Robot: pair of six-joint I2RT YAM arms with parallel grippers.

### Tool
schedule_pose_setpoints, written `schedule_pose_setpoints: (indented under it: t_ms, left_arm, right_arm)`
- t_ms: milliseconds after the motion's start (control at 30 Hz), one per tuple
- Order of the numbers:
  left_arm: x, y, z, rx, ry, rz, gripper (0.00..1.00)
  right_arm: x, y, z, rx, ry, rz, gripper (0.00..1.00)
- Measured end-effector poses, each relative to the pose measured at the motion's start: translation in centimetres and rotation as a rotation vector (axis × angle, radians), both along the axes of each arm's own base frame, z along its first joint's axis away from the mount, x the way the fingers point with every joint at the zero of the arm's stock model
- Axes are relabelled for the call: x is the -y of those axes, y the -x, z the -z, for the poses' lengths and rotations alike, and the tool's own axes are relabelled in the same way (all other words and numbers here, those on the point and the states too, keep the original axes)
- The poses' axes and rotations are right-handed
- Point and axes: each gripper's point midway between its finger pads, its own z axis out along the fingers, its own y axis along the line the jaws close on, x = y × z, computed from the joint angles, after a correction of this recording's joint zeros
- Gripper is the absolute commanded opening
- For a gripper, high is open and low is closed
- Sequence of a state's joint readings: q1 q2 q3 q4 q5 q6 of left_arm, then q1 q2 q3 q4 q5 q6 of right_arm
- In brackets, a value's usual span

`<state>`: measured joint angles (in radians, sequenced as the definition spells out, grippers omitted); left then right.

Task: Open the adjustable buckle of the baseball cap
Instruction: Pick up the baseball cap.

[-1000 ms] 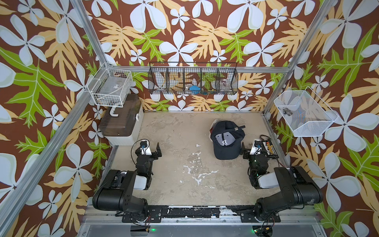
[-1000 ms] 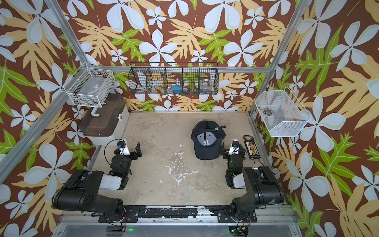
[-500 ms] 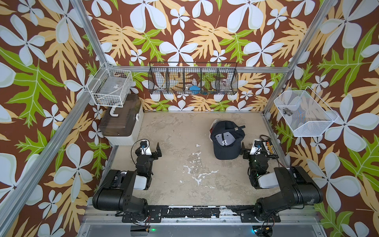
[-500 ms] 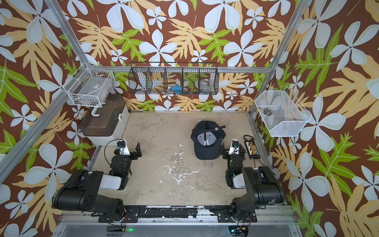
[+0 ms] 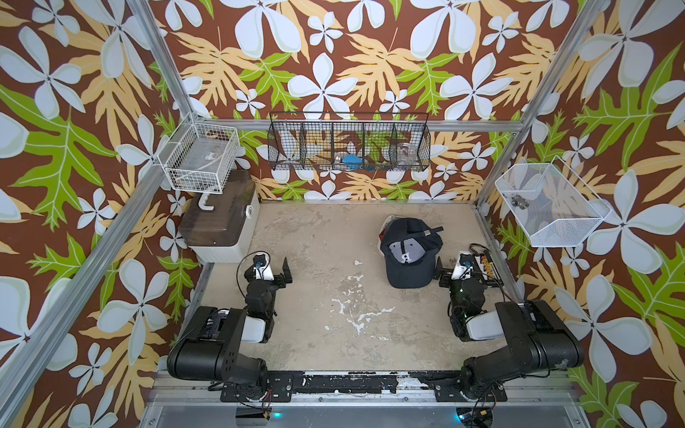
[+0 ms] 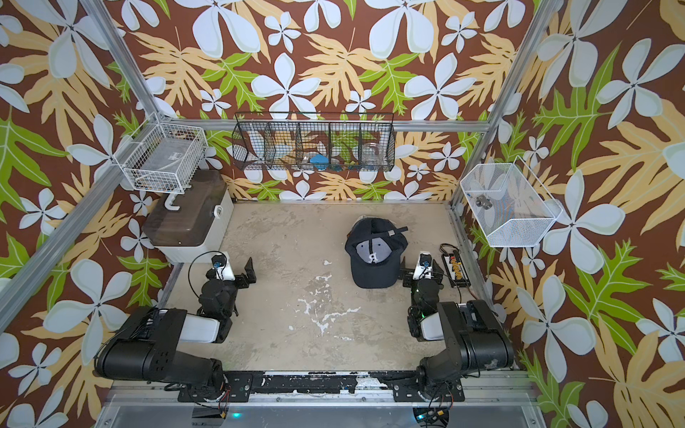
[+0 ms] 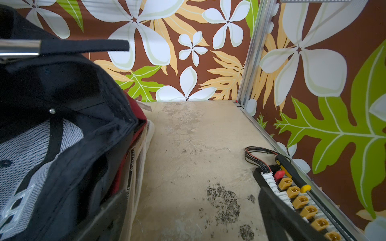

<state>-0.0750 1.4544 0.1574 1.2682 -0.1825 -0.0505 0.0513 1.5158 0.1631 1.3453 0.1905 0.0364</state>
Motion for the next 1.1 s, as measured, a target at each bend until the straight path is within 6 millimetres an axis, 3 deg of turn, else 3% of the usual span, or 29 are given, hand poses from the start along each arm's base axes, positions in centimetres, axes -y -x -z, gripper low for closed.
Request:
schedule_pose_setpoints:
  t_ms: [733,900,1000,1100]
  left_arm:
    - [-0.2,-0.3,-0.5,0.001,0.009,0.005,1.0]
    - [-0.9,-1.1,-4.2,0.057,0.027,-0.04,1.0]
    - [-1.0,-0.7,-5.3,0.068,0.028,-0.049,1.0]
    - [-1.0,-1.2,-7.5,0.074,0.035,-0.063,1.0]
  right_arm:
    - [0.0,0.0,0.0,0.0,0.0,0.0,1.0]
    - [0.0,0.0,0.0,0.0,0.0,-0.002,1.0]
    - [-0.5,0.0,-0.7,0.007,0.014,-0.025,1.0]
    - [-1.4,-0.8,-4.3,0.063,0.016,-0.059,1.0]
